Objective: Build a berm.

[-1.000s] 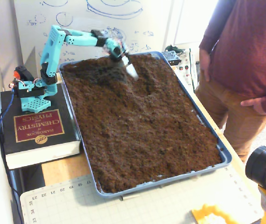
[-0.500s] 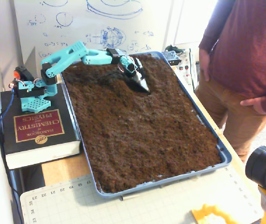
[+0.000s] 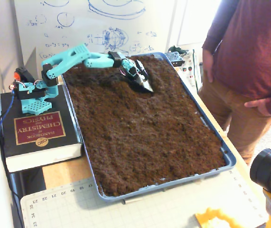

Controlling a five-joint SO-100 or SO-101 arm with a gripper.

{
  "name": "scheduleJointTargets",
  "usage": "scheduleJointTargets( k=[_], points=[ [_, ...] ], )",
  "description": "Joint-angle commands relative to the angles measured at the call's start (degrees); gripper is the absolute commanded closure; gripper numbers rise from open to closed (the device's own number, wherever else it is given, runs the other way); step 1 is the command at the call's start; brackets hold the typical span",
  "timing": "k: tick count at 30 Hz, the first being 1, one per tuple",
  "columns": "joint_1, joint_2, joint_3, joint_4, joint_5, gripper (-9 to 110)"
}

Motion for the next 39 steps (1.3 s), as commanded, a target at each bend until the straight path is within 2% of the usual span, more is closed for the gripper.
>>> scheduleJointTargets(
  k=[1,12,24,32,39],
  points=[
    [-1.14,11.34,10.02,0.53,-0.88,101],
    [-1.49,32.96,37.53,0.18,-0.88,101],
    [-1.58,51.33,53.53,0.53,0.09,101],
    [2.37,57.66,40.34,0.18,6.15,101],
    [8.79,39.11,17.84,-1.93,6.24,101]
  ],
)
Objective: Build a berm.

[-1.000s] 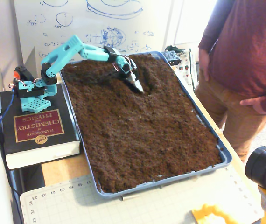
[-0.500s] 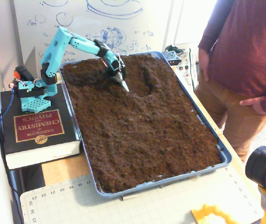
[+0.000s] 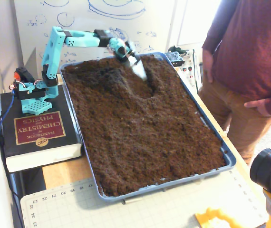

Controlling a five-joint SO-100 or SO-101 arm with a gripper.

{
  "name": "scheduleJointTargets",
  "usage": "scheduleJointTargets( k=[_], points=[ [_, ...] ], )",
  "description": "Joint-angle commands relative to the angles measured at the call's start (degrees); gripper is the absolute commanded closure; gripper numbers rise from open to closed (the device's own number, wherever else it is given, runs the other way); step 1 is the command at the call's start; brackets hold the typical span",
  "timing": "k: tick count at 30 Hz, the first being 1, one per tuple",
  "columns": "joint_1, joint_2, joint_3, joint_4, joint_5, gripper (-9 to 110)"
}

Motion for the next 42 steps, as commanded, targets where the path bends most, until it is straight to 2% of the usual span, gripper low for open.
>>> scheduleJointTargets(
  k=[1,7,11,17,20,28,42],
  points=[
    [5.01,-6.33,-16.87,-3.43,0.53,101],
    [10.37,-24.79,-34.72,-10.37,-2.02,101],
    [12.48,-33.49,-41.31,-12.04,-12.57,101],
    [15.47,-39.2,-41.84,-11.69,-32.17,101],
    [17.31,-43.42,-41.31,-11.43,-33.84,101],
    [18.63,-47.02,-30.85,-11.34,-33.22,101],
    [18.28,-23.82,4.31,-11.34,-33.22,101]
  ],
)
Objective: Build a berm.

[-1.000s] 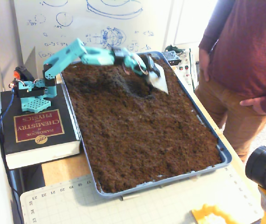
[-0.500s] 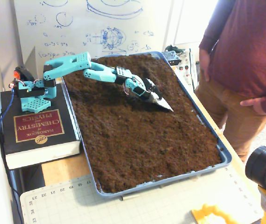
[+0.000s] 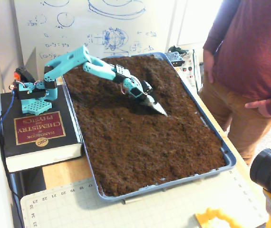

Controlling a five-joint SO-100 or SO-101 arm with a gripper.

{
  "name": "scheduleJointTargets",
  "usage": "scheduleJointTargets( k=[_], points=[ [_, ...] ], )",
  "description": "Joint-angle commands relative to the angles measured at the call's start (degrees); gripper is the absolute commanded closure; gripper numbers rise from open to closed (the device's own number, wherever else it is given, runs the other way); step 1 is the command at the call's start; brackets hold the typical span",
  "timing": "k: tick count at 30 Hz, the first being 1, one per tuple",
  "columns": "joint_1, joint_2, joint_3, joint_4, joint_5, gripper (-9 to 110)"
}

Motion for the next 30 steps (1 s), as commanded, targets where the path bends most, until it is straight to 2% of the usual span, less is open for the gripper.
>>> scheduleJointTargets(
  k=[1,14,19,26,30],
  points=[
    [1.76,5.71,10.81,0.35,-1.05,101],
    [1.85,25.84,32.7,0.35,-1.05,101],
    [1.76,31.73,33.84,0.35,-0.7,101],
    [1.58,48.87,34.19,0.35,5.89,101],
    [0.62,49.31,32.7,-0.53,7.73,101]
  ],
)
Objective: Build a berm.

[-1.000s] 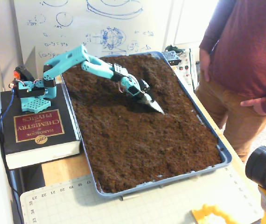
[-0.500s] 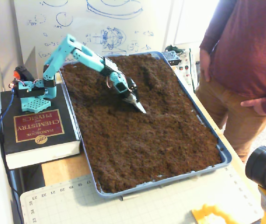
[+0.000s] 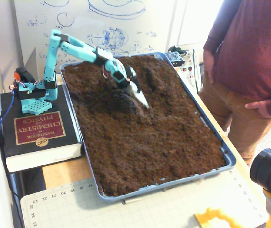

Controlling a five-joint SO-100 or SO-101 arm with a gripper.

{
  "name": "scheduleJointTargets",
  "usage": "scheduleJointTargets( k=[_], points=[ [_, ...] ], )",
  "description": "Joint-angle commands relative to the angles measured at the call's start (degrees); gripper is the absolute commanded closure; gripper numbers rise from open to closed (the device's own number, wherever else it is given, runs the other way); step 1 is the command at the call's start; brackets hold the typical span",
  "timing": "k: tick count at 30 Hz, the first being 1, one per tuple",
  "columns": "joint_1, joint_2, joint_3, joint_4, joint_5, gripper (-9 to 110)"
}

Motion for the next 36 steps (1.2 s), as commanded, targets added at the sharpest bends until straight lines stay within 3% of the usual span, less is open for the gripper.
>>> scheduleJointTargets(
  k=[1,6,15,21,30,36],
  points=[
    [-0.88,6.42,-4.13,-1.58,2.64,101],
    [-2.64,-6.06,-16.87,-6.77,10.28,101],
    [-3.43,-35.68,-46.67,-16.52,11.43,101],
    [-13.01,-47.81,-55.46,-17.14,12.39,101],
    [-17.67,-56.51,-56.87,-16.44,11.78,101],
    [-16.96,-49.57,-43.24,-16.44,11.51,101]
  ],
)
